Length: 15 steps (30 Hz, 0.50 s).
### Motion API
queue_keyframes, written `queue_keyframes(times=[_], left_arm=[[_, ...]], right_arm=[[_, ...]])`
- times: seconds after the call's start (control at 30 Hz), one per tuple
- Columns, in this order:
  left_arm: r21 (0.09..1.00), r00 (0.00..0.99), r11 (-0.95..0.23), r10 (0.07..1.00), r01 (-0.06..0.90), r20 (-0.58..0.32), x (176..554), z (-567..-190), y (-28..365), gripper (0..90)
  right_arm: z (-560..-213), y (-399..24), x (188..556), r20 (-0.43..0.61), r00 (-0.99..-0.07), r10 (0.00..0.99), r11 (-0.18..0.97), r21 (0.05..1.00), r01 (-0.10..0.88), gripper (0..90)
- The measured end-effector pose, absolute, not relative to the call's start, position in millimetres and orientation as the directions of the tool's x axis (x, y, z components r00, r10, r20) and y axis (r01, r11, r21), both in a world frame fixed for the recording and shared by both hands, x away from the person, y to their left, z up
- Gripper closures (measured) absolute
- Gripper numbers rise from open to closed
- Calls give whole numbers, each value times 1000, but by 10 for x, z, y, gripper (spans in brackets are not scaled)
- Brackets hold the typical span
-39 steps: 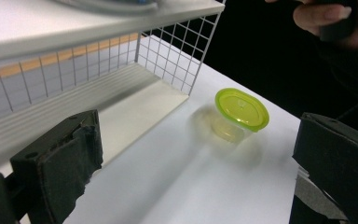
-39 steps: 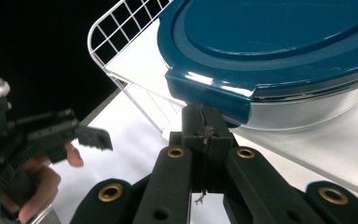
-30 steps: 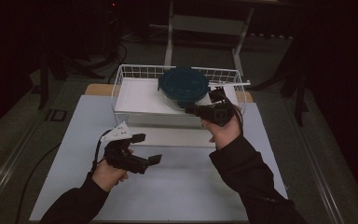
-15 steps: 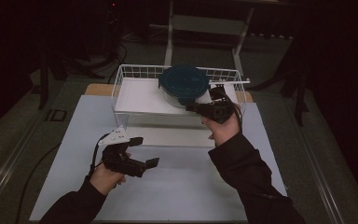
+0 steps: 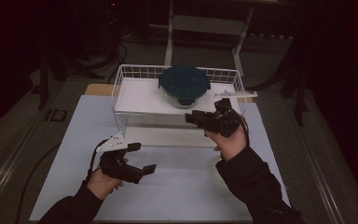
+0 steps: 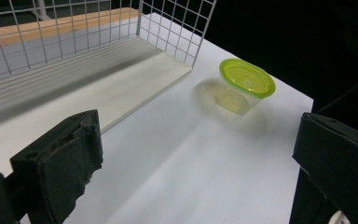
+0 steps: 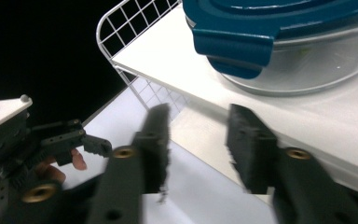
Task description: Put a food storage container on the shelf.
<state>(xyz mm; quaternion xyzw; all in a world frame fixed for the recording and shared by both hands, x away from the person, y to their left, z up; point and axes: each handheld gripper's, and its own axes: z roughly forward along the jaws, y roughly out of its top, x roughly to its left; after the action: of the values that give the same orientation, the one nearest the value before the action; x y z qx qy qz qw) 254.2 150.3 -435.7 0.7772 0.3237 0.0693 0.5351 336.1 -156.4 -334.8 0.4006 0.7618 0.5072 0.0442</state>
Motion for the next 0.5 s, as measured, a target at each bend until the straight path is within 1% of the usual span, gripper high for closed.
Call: queue_keyframes(times=[0.13,0.17,0.2,0.23,0.27,0.3,0.33,0.37,0.43,0.5], left_arm=[[878,779,-209,577,431,-245,2525,-4371,1530,11],[879,781,-209,574,429,-245,2517,-4382,1539,11],[879,781,-207,573,429,-247,2510,-4392,1546,11],[877,781,-209,573,432,-248,2506,-4399,1549,11],[877,781,-210,573,432,-248,2497,-4413,1557,11],[878,782,-205,571,432,-251,2488,-4421,1560,11],[877,782,-207,569,434,-253,2478,-4436,1564,11],[877,782,-203,567,435,-256,2463,-4460,1571,11],[877,782,-198,565,437,-262,2454,-4474,1574,11],[877,781,-199,566,438,-262,2435,-4508,1584,11]], right_arm=[[-3380,-1650,3285,346,-688,638,144,824,548,332],[-3380,-1650,3285,346,-688,638,144,824,548,332],[-3408,-1713,3249,364,-713,599,144,827,543,234],[-3408,-1713,3249,364,-713,599,144,827,543,234],[-3414,-1736,3235,371,-712,596,134,828,544,216],[-3425,-1766,3218,371,-717,590,135,830,541,174],[-3430,-1785,3206,369,-722,585,133,835,534,160],[-3439,-1831,3176,361,-728,582,130,843,522,187],[-3446,-1854,3162,357,-727,586,126,846,518,192],[-3472,-1908,3120,314,-751,581,134,873,469,193]])
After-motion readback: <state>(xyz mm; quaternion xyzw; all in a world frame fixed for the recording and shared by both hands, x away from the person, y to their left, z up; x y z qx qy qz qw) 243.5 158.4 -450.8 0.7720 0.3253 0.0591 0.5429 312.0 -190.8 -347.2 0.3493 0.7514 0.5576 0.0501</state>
